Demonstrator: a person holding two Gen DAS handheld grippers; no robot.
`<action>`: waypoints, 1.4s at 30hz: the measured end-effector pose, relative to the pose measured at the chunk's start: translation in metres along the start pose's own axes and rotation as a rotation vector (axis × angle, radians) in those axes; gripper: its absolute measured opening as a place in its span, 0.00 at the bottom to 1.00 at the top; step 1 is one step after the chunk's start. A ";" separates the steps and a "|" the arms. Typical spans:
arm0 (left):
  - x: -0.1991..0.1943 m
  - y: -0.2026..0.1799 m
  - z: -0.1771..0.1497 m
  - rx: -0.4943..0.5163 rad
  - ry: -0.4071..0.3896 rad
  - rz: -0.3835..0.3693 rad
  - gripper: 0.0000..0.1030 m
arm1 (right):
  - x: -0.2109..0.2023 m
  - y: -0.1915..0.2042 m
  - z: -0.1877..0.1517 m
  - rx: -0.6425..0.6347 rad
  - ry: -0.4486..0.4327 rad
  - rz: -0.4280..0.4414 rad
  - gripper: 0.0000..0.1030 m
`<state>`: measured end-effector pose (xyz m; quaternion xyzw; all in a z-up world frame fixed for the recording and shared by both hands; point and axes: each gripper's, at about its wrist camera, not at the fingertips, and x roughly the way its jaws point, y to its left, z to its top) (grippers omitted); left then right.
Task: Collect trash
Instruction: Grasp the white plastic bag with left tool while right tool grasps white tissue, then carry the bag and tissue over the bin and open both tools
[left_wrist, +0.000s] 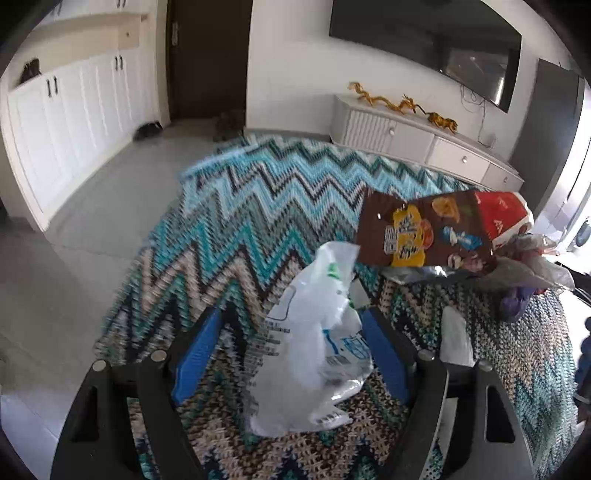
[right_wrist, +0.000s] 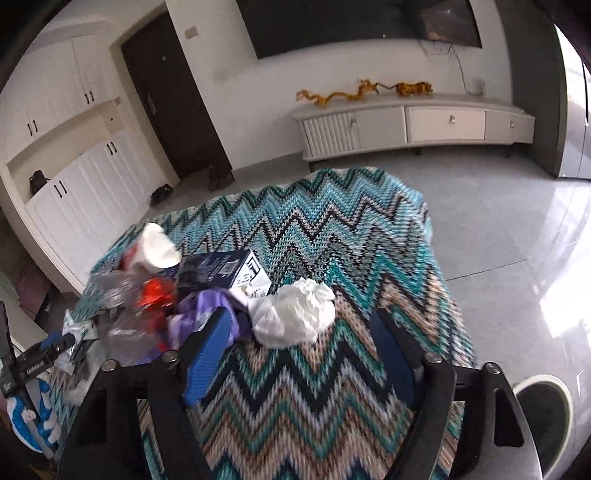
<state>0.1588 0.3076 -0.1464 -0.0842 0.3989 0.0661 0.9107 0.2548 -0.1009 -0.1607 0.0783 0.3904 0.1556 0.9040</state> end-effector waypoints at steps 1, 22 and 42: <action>0.002 0.000 0.000 -0.002 0.005 -0.008 0.75 | 0.006 0.000 0.002 0.003 0.007 0.000 0.70; -0.058 0.005 -0.014 0.002 -0.065 -0.022 0.32 | -0.046 0.011 -0.021 -0.014 -0.025 0.055 0.23; -0.200 -0.083 -0.001 0.124 -0.261 -0.130 0.32 | -0.281 -0.016 -0.072 -0.074 -0.329 -0.026 0.23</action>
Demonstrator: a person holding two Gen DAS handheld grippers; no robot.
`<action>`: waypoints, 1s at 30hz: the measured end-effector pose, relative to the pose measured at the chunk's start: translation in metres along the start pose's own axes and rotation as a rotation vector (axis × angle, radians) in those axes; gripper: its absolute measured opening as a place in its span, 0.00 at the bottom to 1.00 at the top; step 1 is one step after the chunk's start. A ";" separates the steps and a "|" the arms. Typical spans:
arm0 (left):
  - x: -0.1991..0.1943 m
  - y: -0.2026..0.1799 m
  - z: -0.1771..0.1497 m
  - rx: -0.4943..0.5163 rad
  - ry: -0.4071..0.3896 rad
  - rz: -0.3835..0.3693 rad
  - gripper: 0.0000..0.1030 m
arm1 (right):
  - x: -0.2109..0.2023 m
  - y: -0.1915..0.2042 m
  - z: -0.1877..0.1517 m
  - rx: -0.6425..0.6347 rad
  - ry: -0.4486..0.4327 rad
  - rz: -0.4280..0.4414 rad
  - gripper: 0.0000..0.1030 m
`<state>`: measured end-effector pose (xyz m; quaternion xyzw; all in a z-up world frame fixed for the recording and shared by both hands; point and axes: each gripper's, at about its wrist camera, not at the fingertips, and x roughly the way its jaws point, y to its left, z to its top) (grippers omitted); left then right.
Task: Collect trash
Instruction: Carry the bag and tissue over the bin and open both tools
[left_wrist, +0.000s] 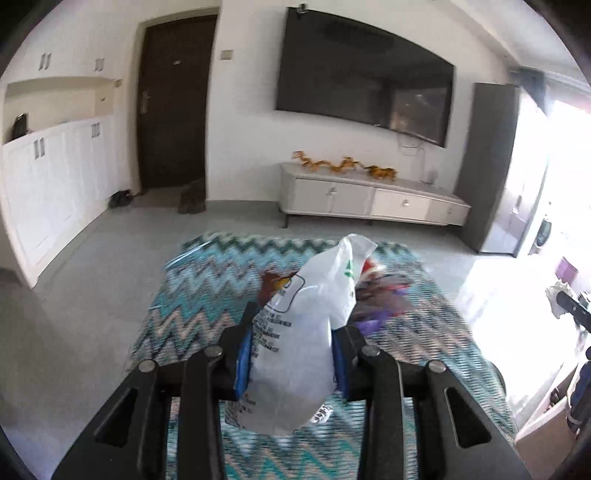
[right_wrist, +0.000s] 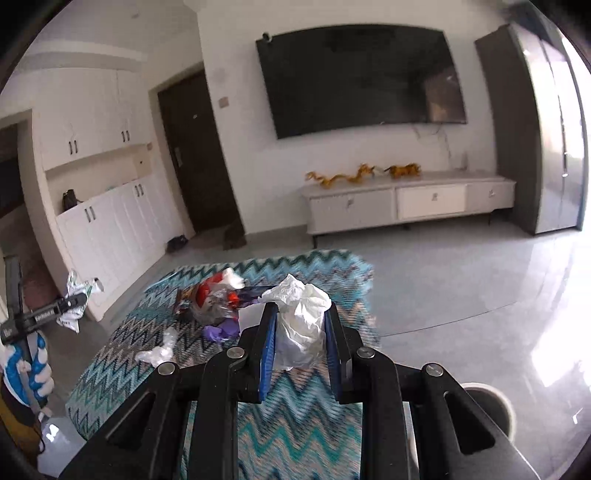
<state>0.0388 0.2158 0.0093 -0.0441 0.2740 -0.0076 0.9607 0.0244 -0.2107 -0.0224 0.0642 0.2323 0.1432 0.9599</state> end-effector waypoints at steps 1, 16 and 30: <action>0.000 -0.011 0.003 0.012 0.000 -0.014 0.32 | -0.009 -0.007 -0.001 0.005 -0.008 -0.012 0.24; 0.069 -0.254 0.002 0.338 0.159 -0.281 0.33 | -0.042 -0.164 -0.084 0.250 0.074 -0.241 0.24; 0.182 -0.428 -0.067 0.437 0.438 -0.501 0.35 | 0.035 -0.242 -0.149 0.386 0.250 -0.294 0.27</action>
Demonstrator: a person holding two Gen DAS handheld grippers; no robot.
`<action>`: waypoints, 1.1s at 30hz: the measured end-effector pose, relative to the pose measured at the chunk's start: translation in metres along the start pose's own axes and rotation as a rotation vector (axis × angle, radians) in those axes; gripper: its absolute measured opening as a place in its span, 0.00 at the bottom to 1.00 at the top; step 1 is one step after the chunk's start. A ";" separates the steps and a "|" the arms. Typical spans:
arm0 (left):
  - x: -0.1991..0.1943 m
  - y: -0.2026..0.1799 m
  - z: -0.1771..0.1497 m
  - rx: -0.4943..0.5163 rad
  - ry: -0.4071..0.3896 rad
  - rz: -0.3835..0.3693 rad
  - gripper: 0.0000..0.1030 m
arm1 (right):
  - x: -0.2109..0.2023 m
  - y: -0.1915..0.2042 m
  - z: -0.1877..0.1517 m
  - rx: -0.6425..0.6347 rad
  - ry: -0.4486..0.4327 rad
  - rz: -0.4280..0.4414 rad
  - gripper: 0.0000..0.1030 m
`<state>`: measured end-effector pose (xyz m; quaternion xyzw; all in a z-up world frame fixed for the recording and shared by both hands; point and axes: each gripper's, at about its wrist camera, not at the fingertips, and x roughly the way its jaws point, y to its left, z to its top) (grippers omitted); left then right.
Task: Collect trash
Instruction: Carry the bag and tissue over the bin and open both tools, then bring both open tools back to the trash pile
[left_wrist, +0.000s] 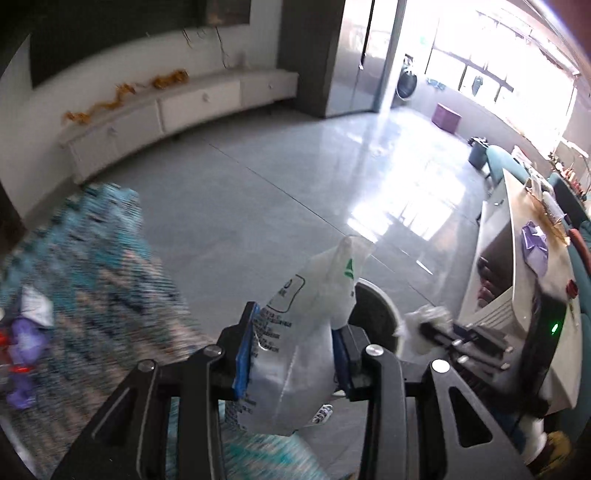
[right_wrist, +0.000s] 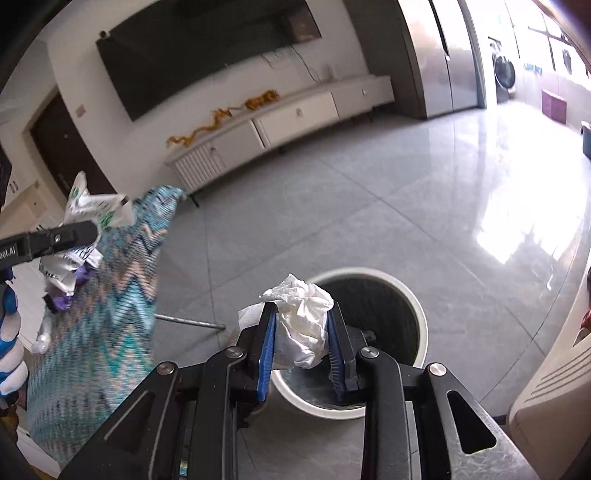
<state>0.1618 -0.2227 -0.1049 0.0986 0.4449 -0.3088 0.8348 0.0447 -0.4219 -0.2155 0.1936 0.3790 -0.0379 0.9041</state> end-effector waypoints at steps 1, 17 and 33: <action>0.009 -0.003 0.002 -0.009 0.014 -0.016 0.35 | 0.006 -0.003 -0.001 0.005 0.009 -0.004 0.27; 0.085 -0.016 0.009 -0.056 0.124 -0.146 0.55 | 0.050 -0.036 -0.014 0.058 0.100 -0.102 0.50; -0.018 0.012 -0.012 -0.028 -0.058 -0.024 0.55 | -0.018 0.026 0.010 -0.023 -0.028 -0.106 0.68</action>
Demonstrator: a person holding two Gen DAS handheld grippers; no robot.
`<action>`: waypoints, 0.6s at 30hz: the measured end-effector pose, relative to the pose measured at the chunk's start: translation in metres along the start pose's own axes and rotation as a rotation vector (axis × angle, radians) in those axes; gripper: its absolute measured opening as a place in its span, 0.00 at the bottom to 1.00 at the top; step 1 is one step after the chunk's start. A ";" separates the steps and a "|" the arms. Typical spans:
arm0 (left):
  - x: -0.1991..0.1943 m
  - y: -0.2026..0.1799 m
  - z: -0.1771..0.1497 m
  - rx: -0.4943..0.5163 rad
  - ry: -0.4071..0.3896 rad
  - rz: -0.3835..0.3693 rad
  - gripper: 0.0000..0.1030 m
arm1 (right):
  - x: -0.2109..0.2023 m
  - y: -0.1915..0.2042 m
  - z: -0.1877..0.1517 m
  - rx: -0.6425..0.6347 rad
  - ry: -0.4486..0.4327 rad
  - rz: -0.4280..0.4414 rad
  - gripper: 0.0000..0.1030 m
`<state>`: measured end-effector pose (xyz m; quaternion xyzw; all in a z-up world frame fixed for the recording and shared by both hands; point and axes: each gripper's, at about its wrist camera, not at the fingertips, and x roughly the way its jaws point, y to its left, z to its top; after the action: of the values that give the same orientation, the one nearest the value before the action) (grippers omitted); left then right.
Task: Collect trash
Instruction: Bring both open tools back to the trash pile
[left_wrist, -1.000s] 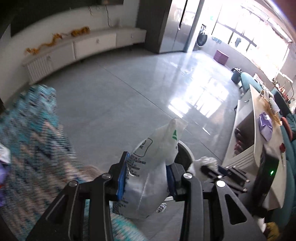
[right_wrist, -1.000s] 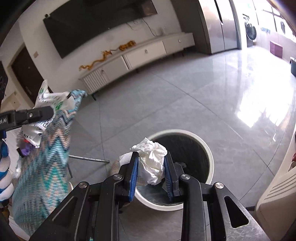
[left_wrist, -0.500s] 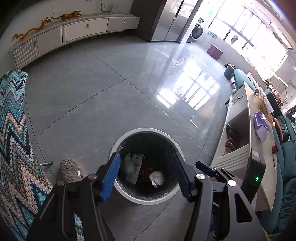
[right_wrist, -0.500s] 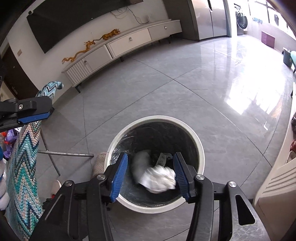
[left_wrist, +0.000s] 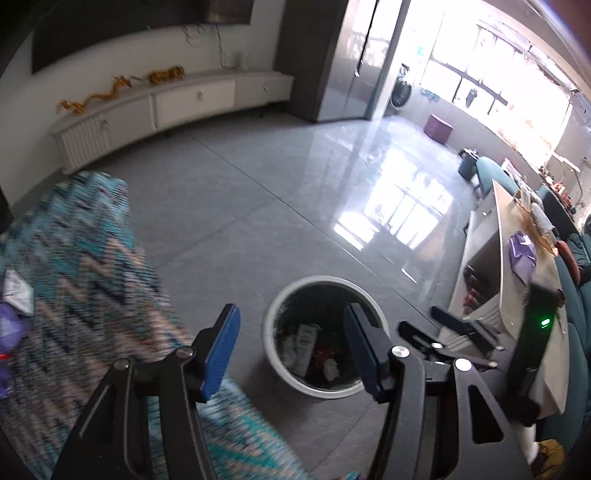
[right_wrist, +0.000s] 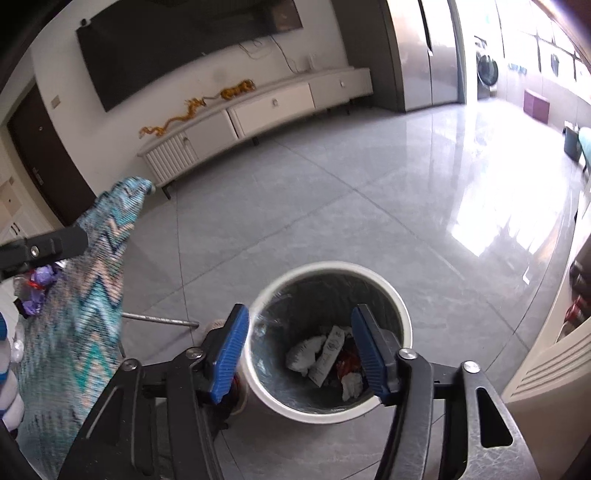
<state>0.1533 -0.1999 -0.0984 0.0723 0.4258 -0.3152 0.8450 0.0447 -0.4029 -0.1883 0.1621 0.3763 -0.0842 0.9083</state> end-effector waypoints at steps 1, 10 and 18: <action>-0.011 0.005 -0.002 -0.004 -0.023 0.021 0.55 | -0.009 0.008 0.003 -0.012 -0.021 0.004 0.72; -0.113 0.054 -0.022 -0.049 -0.269 0.204 0.55 | -0.072 0.085 0.023 -0.118 -0.172 0.072 0.83; -0.195 0.105 -0.047 -0.136 -0.412 0.337 0.55 | -0.124 0.148 0.036 -0.191 -0.310 0.125 0.98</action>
<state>0.0988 -0.0063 0.0061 0.0196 0.2473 -0.1488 0.9573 0.0218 -0.2741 -0.0420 0.0835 0.2274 -0.0153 0.9701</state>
